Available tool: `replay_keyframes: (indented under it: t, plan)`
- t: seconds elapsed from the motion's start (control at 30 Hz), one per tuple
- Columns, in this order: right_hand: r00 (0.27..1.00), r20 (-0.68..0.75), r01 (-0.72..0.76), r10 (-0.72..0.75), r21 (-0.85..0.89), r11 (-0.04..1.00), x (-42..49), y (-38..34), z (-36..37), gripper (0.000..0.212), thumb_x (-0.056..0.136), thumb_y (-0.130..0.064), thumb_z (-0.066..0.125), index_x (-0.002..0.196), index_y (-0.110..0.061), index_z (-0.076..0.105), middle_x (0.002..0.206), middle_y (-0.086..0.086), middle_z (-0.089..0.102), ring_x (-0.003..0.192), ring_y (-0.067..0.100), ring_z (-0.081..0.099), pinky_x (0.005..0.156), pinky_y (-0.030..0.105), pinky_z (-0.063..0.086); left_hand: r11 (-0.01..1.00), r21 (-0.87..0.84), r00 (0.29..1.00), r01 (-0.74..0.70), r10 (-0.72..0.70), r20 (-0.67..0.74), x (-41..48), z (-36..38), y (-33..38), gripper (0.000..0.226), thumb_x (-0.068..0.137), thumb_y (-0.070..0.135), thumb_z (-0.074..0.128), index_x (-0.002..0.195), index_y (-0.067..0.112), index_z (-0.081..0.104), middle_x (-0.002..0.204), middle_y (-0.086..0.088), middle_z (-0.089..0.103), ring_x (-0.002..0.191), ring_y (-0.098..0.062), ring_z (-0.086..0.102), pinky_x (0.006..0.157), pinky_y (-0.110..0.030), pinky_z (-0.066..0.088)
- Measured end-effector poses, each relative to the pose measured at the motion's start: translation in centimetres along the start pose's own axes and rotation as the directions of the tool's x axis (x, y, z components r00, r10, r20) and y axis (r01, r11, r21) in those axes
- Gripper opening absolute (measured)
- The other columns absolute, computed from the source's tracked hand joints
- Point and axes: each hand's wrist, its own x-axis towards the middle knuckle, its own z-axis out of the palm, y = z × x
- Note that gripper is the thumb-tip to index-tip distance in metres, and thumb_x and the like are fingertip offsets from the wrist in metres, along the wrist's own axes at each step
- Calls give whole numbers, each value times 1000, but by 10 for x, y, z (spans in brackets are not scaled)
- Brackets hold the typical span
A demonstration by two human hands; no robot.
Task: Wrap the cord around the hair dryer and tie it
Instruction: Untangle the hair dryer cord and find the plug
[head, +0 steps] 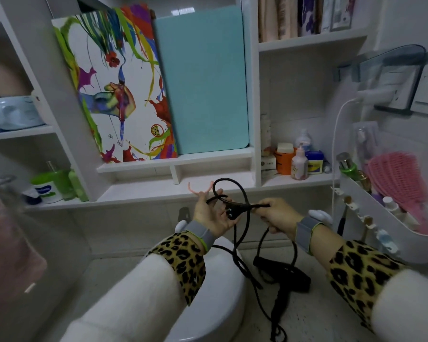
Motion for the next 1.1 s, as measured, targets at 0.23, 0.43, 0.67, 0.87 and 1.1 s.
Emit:
replay_keyframes:
  t: [0.23, 0.43, 0.67, 0.87, 1.1]
  plan:
    - [999, -41, -3, 9, 138, 990, 14, -2, -12, 16, 92, -23, 54, 87, -12, 65, 46, -4, 37, 37, 10, 26, 38, 18, 21, 978, 204, 999, 46, -50, 16, -7, -6, 3, 51, 89, 55, 57, 130, 25, 53, 120, -14, 61, 116, -28, 58, 97, -44, 46]
    - [994, -61, -72, 88, 235, 969, 18, -2, 0, 14, 92, -30, 52, 88, -17, 56, 51, -1, 40, 38, 10, 27, 36, 16, 21, 450, 893, 998, 3, -54, 23, -15, -8, -11, 12, 94, 20, 60, 91, 10, 63, 82, -6, 65, 73, -17, 65, 73, -27, 56]
    - [989, -72, -102, 132, 323, 941, 22, -1, 0, 23, 92, -39, 52, 83, -18, 53, 46, -4, 37, 35, 9, 24, 33, 16, 19, -515, 808, 528, -285, 619, 581, -1, -21, 10, 64, 69, 34, 83, 122, 13, 54, 119, -10, 52, 112, -26, 49, 90, -34, 45]
    - [984, 61, -178, 167, 355, 918, 25, 2, 2, 27, 91, -42, 52, 81, -17, 50, 43, -5, 37, 34, 8, 23, 32, 14, 18, 874, 469, 991, 125, -132, -18, -4, -7, 6, 33, 90, 40, 65, 101, 9, 63, 92, -8, 69, 63, -14, 67, 48, -17, 49]
    - [834, 120, -549, 538, 86, 831, 29, 31, -4, 54, 86, -64, 44, 73, -13, 51, 43, -1, 47, 32, 8, 24, 32, 12, 20, 638, 754, 980, -156, 4, 200, -6, 3, -15, 22, 103, 34, 45, 116, 23, 58, 113, -8, 69, 60, -12, 64, 47, -20, 37]
